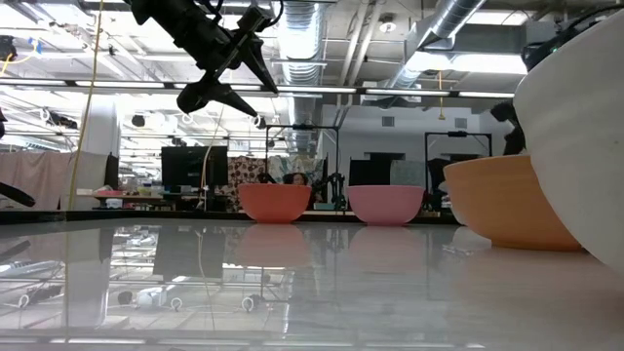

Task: Nest bowls inside each other
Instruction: Stack the blue patterned bowl on top of the blue patterned bowl

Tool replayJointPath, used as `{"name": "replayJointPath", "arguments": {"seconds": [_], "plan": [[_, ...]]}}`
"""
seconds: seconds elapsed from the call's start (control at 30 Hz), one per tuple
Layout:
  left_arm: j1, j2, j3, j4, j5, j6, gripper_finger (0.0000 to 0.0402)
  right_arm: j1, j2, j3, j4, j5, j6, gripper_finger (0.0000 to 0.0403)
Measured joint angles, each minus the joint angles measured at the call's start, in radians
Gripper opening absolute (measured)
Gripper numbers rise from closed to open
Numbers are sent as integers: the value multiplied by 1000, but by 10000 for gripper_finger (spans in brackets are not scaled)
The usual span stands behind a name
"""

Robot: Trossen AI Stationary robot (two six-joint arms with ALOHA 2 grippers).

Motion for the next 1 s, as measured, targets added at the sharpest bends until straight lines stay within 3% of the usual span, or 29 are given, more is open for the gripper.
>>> {"name": "replayJointPath", "arguments": {"seconds": [0.2, 0.43, 0.73, 1.0], "plan": [[0, 0, 0, 0, 0, -2, 219, 3, 24, 0, -30, -81, 14, 90], [0, 0, 0, 0, -2, -3, 219, 40, 18, 0, -8, -81, 4, 90], [0, 0, 0, 0, -16, 3, 219, 21, 19, 0, -53, 54, -14, 90], [0, 0, 0, 0, -19, 3, 219, -4, 82, 0, -108, 44, 6, 90]]}}
